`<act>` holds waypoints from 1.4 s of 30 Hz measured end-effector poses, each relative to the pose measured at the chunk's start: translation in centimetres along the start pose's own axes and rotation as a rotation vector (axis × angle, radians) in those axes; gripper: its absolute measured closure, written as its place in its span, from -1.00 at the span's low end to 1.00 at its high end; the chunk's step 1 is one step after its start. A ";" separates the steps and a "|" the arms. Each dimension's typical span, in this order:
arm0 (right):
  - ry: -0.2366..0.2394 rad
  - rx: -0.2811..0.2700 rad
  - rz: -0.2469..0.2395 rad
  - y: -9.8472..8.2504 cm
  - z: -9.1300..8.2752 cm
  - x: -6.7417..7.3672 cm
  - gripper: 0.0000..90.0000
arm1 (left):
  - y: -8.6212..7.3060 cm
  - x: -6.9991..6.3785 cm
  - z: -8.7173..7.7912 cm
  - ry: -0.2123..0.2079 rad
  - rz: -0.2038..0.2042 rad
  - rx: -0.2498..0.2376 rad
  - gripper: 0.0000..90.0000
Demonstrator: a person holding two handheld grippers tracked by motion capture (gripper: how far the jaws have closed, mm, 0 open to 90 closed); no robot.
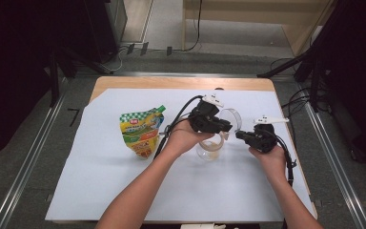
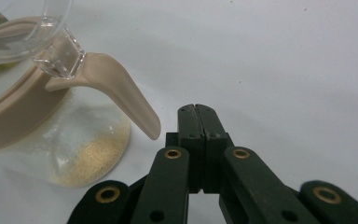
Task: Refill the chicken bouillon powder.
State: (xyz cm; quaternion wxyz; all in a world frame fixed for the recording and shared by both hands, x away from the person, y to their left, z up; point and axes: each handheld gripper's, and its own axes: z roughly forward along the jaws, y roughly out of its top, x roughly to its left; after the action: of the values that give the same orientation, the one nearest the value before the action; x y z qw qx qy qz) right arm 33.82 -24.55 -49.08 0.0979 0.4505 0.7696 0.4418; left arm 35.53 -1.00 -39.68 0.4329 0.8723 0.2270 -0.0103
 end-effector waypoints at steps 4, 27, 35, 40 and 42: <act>-0.006 0.007 -0.004 -0.3 -0.8 0.1 0.97 | -0.5 0.0 -0.8 -0.017 -0.018 0.001 0.59; 0.076 -0.040 -0.048 -2.5 -3.4 3.4 0.40 | -4.9 -1.7 -5.7 -0.002 -0.015 -0.032 -0.06; 0.085 -0.038 -0.085 -2.7 -3.7 4.7 0.29 | -5.9 -2.1 -6.6 0.000 -0.013 -0.023 -0.11; 0.092 -0.023 -0.095 -2.9 -3.7 5.3 0.27 | -6.3 -2.3 -7.7 0.010 -0.021 -0.023 -0.13; 0.095 -0.022 -0.101 -3.0 -3.7 5.5 0.26 | -6.3 -2.5 -8.3 0.012 -0.019 -0.034 -0.13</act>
State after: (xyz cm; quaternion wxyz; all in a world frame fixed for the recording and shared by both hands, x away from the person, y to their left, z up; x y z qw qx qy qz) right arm 26.84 -23.03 -47.85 0.0882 0.3887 0.7901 0.4657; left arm 29.27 7.65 -38.73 0.4461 0.8628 0.2379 -0.0054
